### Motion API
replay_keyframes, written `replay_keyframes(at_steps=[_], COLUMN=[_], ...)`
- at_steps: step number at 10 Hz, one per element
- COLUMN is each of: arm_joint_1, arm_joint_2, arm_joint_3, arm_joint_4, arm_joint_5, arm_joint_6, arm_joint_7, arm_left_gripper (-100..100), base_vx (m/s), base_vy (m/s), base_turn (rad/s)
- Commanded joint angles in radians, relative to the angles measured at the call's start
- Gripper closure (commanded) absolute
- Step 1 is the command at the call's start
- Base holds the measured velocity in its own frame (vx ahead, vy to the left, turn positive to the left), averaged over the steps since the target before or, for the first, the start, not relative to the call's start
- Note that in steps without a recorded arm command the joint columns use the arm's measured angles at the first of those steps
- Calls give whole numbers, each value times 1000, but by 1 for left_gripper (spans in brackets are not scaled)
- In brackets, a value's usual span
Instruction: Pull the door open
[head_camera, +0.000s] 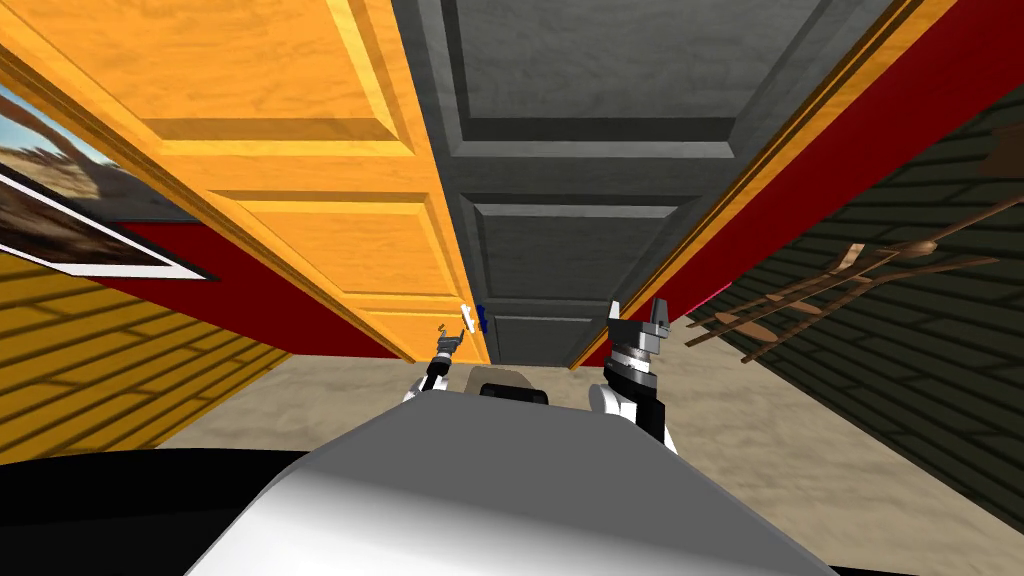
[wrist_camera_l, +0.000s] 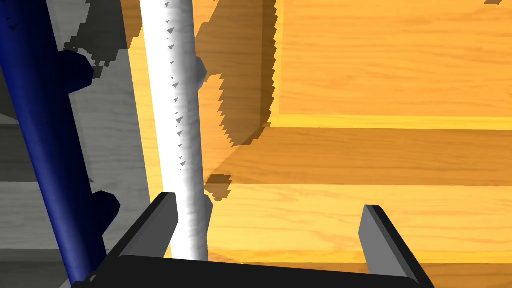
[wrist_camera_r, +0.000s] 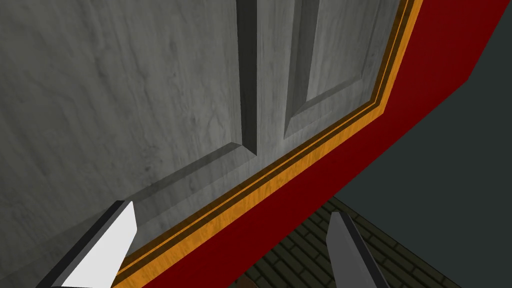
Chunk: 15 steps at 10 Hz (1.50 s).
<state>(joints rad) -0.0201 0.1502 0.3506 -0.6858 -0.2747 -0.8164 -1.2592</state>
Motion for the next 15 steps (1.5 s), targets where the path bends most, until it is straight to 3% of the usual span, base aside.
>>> replay_keyframes(at_steps=[1, 2, 3, 4, 5, 10, 13, 15], arm_joint_1=[10, 10, -17, 1, 1, 1, 35, 35], arm_joint_2=[-14, -14, -33, -25, -25, -25, -10, -10], arm_joint_3=[-11, -11, -28, -21, -21, -21, -13, -13], arm_joint_4=[-36, -36, -42, -52, -52, -52, -37, -37], arm_joint_5=[-5, -5, -12, -10, -10, -10, 4, 4], arm_joint_6=[11, 11, 7, 16, 16, 16, 20, 20], arm_joint_7=[5, 5, 5, 7, 7, 7, 38, 38], arm_left_gripper=[-100, -100, -100, -100, 100, 100, 100, 100], base_vx=[153, 76, 173, 104, -21, -18, -131, -112], base_vy=[-5, 2, -29, -13, 1, -6, 9, -14], base_turn=[-69, 3, -152, -42, 30, -8, 39, 20])
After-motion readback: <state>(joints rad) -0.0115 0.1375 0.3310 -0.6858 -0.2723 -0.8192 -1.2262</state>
